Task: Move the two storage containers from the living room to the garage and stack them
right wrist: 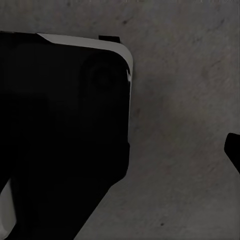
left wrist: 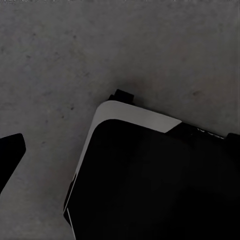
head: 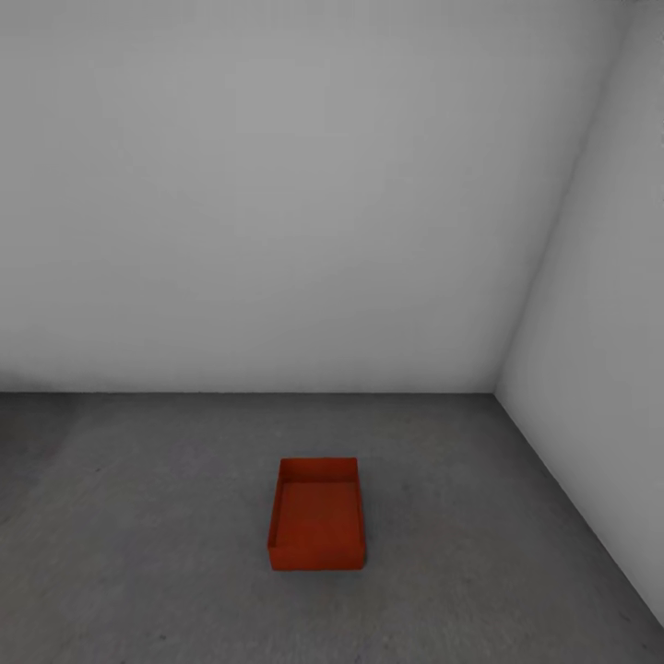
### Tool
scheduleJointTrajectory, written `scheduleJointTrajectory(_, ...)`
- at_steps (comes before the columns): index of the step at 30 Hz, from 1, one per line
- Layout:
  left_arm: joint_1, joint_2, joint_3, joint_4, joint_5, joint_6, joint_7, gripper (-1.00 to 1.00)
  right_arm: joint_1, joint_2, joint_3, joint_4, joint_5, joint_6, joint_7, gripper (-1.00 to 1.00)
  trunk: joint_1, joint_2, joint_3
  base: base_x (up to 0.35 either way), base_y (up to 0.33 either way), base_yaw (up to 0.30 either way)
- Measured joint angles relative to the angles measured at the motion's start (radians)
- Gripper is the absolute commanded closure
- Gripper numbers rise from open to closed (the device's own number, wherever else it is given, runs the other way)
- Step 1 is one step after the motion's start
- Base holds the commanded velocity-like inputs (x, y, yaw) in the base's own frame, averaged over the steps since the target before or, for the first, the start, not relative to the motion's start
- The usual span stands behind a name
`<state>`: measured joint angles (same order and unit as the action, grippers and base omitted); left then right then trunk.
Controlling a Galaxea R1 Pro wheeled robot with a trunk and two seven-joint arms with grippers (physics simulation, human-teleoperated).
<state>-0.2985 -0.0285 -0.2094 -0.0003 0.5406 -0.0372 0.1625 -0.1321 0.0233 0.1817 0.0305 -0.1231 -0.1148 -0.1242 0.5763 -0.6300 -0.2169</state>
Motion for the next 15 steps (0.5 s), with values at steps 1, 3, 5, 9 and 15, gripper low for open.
scheduleJointTrajectory(1,0.0,0.0,0.0,0.0,0.0,0.0,0.0,-1.0,0.0,0.0,0.0,0.0,0.0,0.0,0.0,-1.0,0.0,0.0,0.002,0.0,0.0,0.0)
scheduleJointTrajectory(3,0.0,0.0,0.0,0.0,0.0,0.0,0.0,-1.0,0.0,0.0,0.0,0.0,0.0,0.0,0.0,-1.0,0.0,0.0,0.005,0.0,0.0,0.0)
scheduleJointTrajectory(5,0.0,0.0,0.0,0.0,0.0,0.0,0.0,-1.0,0.0,0.0,0.0,0.0,0.0,0.0,0.0,-1.0,0.0,0.0,0.008,0.0,0.0,0.0)
scheduleJointTrajectory(9,0.0,0.0,0.0,0.0,0.0,0.0,0.0,-1.0,0.0,0.0,0.0,0.0,0.0,0.0,0.0,-1.0,0.0,0.0,0.014,0.0,0.0,0.0)
scheduleJointTrajectory(15,0.0,0.001,0.0,0.0,0.0,0.0,0.0,-1.0,0.0,0.001,0.0,0.0,0.0,0.0,0.0,-1.0,0.0,0.0,0.023,0.0,0.0,0.0)
